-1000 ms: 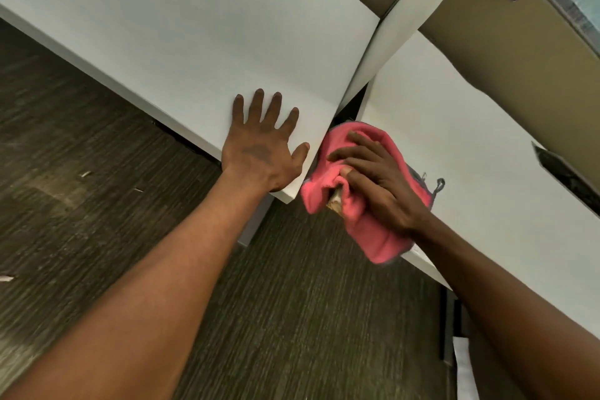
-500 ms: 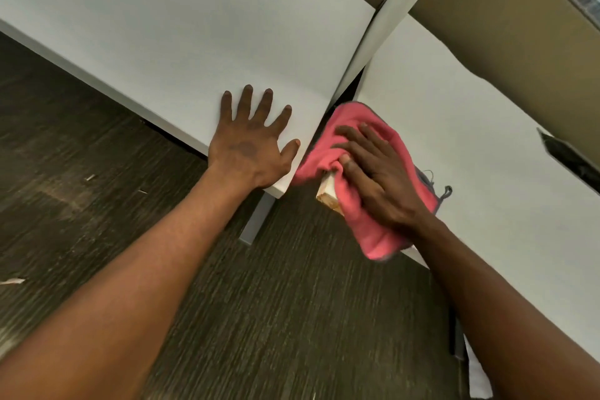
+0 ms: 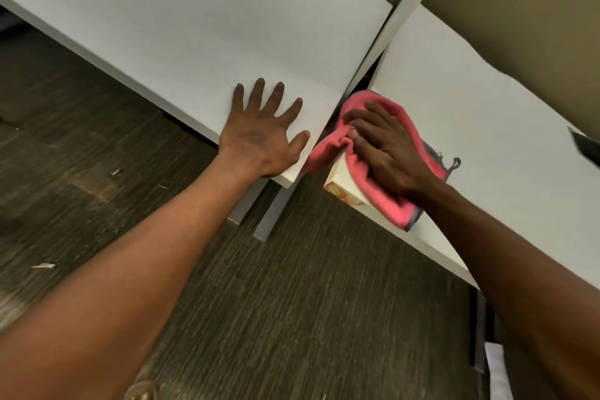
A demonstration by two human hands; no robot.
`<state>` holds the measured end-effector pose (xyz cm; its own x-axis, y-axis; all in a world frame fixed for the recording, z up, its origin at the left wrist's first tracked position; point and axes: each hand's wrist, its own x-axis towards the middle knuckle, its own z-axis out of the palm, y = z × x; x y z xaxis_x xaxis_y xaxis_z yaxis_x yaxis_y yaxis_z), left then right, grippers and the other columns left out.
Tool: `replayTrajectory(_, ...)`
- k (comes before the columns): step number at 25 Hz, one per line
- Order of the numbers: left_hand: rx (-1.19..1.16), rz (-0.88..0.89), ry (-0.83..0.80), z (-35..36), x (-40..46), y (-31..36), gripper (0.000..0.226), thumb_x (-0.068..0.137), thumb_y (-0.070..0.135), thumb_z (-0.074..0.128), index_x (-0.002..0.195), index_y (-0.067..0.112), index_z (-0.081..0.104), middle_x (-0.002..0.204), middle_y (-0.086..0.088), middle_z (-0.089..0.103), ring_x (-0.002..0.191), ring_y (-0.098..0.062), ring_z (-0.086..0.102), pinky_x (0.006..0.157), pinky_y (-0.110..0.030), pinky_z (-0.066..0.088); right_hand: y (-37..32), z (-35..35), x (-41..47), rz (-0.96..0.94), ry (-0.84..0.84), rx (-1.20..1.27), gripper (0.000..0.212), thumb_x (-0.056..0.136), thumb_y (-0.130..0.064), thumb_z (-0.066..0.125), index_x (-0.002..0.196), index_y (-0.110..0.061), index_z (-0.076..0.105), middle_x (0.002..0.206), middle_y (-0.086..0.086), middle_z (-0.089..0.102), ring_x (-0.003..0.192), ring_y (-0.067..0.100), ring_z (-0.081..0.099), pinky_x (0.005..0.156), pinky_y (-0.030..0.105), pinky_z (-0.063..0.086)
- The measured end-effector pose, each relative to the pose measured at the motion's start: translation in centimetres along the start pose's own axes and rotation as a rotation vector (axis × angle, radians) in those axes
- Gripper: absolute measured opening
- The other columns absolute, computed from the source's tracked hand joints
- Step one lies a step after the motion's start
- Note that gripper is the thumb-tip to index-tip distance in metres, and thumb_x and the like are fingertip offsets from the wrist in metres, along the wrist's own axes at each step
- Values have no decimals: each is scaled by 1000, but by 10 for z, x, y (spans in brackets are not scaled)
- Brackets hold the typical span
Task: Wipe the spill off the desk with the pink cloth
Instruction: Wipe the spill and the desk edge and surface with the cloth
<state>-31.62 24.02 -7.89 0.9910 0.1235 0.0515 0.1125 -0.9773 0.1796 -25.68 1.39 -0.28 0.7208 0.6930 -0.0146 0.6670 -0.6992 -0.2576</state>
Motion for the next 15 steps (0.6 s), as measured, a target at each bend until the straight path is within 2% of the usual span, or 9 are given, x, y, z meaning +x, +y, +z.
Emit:
replayTrajectory(1,2,-3,1,0,0,0,74,93,71,5,159,38,1,171,-2,-5,156,-32,-10,123,-58,-5,-6,0,1,17,12,-19,53,103,-49,27,135,-26,62,153,-5,52,154,20,27,124,57,18)
replayTrajectory(3,-7,-10,-8,-1,0,0,74,93,70,6,159,39,2,171,-1,-4,156,-31,-9,123,-57,-6,-17,9,-16,-63,27,-30,48,103,-47,31,128,-27,66,147,-7,57,153,21,29,124,56,17)
replayTrajectory(6,-17,-14,-7,0,0,1,74,93,70,7,159,39,3,171,-1,-3,156,-30,-9,123,-57,-6,-25,13,-42,-198,-34,56,41,104,-44,38,128,-28,68,143,-13,58,154,12,25,126,45,12)
replayTrajectory(8,-19,-9,-15,-1,0,0,74,93,71,7,159,39,2,171,-1,-4,156,-30,-10,123,-57,-6,-13,8,-22,-166,-71,74,43,104,-45,37,127,-27,68,142,-9,60,151,15,31,126,50,16)
replayTrajectory(11,-10,-13,-34,-3,0,0,73,93,71,6,159,39,0,171,-1,-6,156,-30,-12,123,-57,-7,-15,2,0,-45,-23,37,49,101,-48,34,120,-24,72,136,-2,65,146,21,39,121,56,24)
replayTrajectory(13,-7,-16,-43,-4,0,1,73,94,70,7,159,39,0,171,0,-6,156,-30,-12,123,-57,-6,-22,9,-16,-124,6,49,45,101,-43,38,113,-20,74,128,-4,68,143,19,40,122,52,22)
replayTrajectory(15,-9,-19,-35,-4,-1,1,73,94,70,7,159,39,1,171,0,-6,156,-30,-11,123,-57,-6,-29,12,-35,-212,-53,98,40,102,-40,42,115,-21,74,127,-10,67,147,14,35,123,48,18)
